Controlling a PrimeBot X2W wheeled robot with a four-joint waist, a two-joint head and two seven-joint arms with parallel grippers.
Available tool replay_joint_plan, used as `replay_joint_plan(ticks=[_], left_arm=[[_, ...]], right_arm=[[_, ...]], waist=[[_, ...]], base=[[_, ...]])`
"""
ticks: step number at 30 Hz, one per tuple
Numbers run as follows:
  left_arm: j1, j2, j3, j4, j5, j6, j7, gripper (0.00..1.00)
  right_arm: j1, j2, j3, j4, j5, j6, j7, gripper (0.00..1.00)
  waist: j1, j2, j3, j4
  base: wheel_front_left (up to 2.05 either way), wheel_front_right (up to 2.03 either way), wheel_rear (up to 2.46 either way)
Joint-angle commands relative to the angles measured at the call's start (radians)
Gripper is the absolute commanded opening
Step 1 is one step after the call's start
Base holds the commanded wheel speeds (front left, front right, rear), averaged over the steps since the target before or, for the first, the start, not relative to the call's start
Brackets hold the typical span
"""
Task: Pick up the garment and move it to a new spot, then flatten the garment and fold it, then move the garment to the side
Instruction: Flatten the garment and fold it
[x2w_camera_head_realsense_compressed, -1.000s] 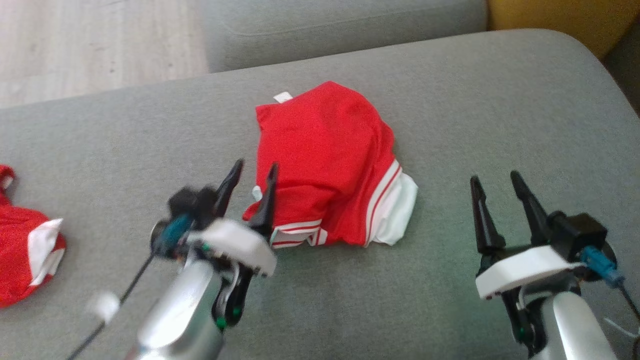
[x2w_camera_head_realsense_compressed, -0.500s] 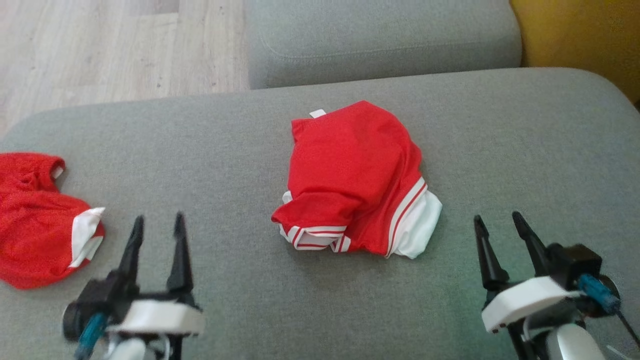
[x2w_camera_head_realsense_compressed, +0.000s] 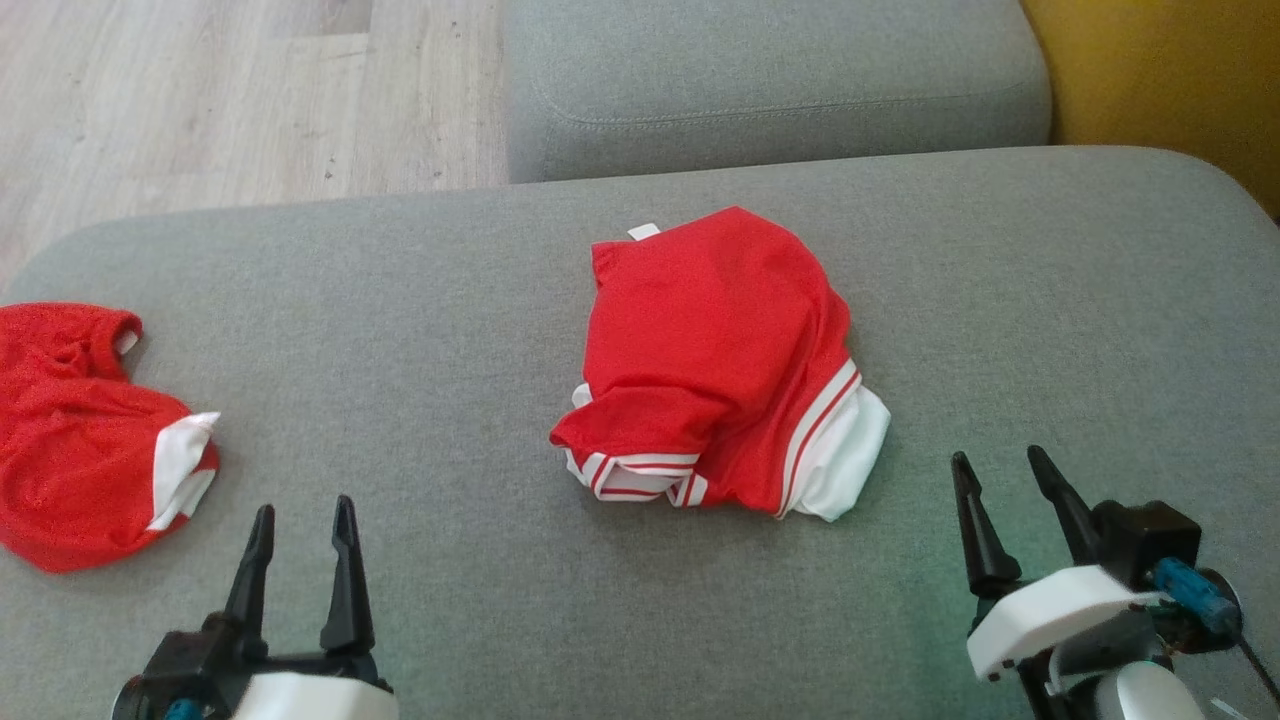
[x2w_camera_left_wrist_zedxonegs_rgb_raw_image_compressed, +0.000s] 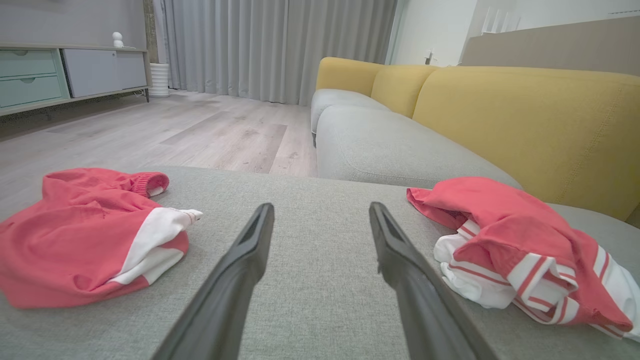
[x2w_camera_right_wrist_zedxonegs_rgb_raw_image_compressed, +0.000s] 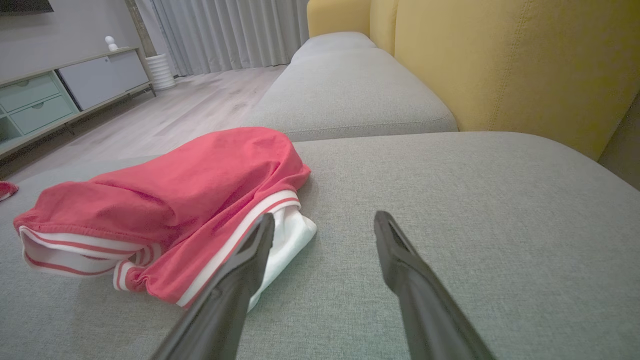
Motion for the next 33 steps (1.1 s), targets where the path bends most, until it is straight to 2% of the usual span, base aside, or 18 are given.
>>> replay_joint_plan(ticks=[1, 10, 15, 19, 23, 32, 33], left_arm=[[-0.048, 0.004, 0.049, -0.030, 0.011, -0.004, -0.010, 1.00], [-0.055, -0.004, 0.061, -0.017, 0.013, -0.009, -0.010, 1.00], [-0.071, -0.006, 0.070, -0.020, 0.010, -0.012, -0.010, 1.00], [-0.090, -0.011, 0.074, -0.026, 0.012, -0.014, -0.010, 1.00], [-0.108, -0.019, 0.072, -0.026, 0.018, -0.021, -0.010, 1.00], [-0.130, -0.034, 0.071, -0.013, 0.027, -0.034, -0.010, 1.00], [-0.131, -0.035, 0.072, -0.011, 0.028, -0.036, -0.010, 1.00]], right_arm=[[-0.015, -0.006, 0.027, -0.037, 0.004, 0.008, 0.000, 1.00], [-0.033, -0.006, 0.087, -0.059, -0.019, 0.008, 0.007, 1.00], [-0.079, -0.006, 0.243, -0.056, -0.073, 0.008, 0.055, 1.00], [-0.150, -0.006, 0.338, 0.036, -0.150, 0.008, 0.123, 1.00], [-0.223, -0.006, 0.370, 0.157, -0.210, 0.008, 0.152, 1.00], [-0.348, -0.006, 0.399, 0.391, -0.271, 0.008, 0.124, 1.00], [-0.359, -0.006, 0.394, 0.396, -0.261, 0.008, 0.102, 0.45]], waist=[[0.0001, -0.0001, 0.003, 0.000], [0.0001, -0.0001, 0.014, 0.006], [0.0001, -0.0001, 0.039, 0.015], [0.0001, -0.0001, 0.069, 0.027], [0.0001, -0.0001, 0.091, 0.044], [0.0001, -0.0001, 0.109, 0.067], [0.0001, -0.0001, 0.108, 0.068]], base=[[0.00, 0.00, 0.00], [0.00, 0.00, 0.00], [0.00, 0.00, 0.00], [0.00, 0.00, 0.00], [0.00, 0.00, 0.00], [0.00, 0.00, 0.00], [0.00, 0.00, 0.00]])
